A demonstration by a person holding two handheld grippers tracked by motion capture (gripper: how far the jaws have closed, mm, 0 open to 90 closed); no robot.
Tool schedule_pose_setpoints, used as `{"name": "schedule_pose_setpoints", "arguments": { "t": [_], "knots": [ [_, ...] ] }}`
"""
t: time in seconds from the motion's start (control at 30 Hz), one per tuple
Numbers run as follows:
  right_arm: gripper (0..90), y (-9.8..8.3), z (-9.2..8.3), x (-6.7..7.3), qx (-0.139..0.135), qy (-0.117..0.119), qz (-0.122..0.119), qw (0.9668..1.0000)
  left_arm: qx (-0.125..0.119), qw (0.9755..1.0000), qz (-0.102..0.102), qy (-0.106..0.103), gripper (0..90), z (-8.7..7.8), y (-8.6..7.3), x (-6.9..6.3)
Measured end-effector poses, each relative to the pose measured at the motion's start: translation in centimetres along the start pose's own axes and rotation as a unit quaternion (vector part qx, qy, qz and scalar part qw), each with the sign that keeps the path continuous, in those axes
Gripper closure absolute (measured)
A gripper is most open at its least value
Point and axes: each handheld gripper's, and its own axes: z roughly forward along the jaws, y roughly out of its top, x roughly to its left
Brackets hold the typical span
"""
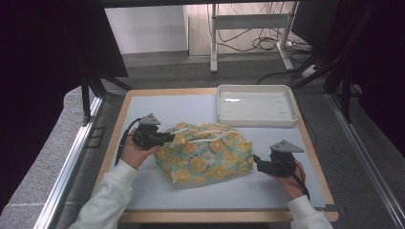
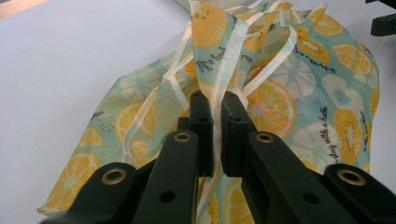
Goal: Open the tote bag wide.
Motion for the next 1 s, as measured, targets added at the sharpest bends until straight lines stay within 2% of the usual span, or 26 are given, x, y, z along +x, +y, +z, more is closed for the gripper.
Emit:
{"name": "schedule_pose_setpoints", "arguments": {
  "t": [0.23, 0.37, 0.6, 0.73, 1.0],
  "knots": [
    [22.3, 2.2, -0.6, 0.7, -0.017, 0.009, -0.006, 0.9998, -0.011, 0.9999, -0.005, -0.008, 86.9, -0.7, 0.1, 0.3],
    [22.4, 3.8, -0.5, 1.6, -0.022, 0.021, -0.022, 0.9993, -0.021, 0.9997, -0.008, -0.013, 87.0, -1.3, 0.2, 0.3],
    [23.8, 5.9, 1.2, 3.2, -0.019, 0.044, -0.040, 0.9981, -0.022, 0.9996, -0.006, -0.015, 87.0, -1.3, 0.3, 0.0],
    [25.8, 7.0, 2.3, 3.5, -0.018, 0.055, -0.040, 0.9975, -0.024, 0.9996, -0.006, -0.016, 87.0, -1.3, 0.3, 0.0],
    [29.4, 8.2, 4.3, 3.7, -0.005, 0.063, -0.045, 0.9970, -0.024, 0.9995, -0.007, -0.018, 87.0, -1.2, 0.5, 0.0]
  ]
}}
